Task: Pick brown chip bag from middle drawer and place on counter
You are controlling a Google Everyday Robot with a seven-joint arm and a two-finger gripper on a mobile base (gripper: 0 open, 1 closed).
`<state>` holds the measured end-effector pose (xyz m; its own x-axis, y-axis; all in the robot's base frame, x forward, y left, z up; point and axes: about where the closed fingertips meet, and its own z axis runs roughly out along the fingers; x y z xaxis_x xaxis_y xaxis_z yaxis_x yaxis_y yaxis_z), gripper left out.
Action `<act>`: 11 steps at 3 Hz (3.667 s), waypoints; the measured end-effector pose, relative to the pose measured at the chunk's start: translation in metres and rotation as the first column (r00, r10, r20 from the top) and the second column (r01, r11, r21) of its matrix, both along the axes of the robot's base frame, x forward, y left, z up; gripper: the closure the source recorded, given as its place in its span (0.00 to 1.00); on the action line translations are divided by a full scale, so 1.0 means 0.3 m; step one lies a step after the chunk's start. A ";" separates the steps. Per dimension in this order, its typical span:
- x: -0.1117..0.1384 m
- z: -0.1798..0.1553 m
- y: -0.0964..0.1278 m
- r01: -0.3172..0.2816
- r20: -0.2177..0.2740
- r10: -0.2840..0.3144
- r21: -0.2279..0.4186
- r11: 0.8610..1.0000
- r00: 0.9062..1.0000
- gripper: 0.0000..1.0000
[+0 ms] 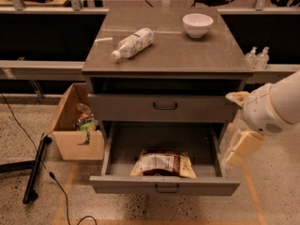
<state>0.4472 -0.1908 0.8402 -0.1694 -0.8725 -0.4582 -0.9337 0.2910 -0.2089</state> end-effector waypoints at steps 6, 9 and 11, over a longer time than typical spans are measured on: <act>0.284 -0.517 -0.236 0.158 0.090 -0.169 0.112 0.981 0.981 0.00; 0.392 -0.903 -0.251 0.252 -0.071 -0.243 0.153 0.956 0.967 0.00; 0.528 -1.102 -0.183 0.257 -0.125 -0.235 0.205 0.944 0.964 0.00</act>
Offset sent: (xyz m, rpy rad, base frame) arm 0.0162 0.0050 -0.0453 0.0516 -0.0540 0.0438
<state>0.6056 -0.2458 0.5096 -0.4193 -0.6790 -0.6027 -0.8399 0.5421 -0.0264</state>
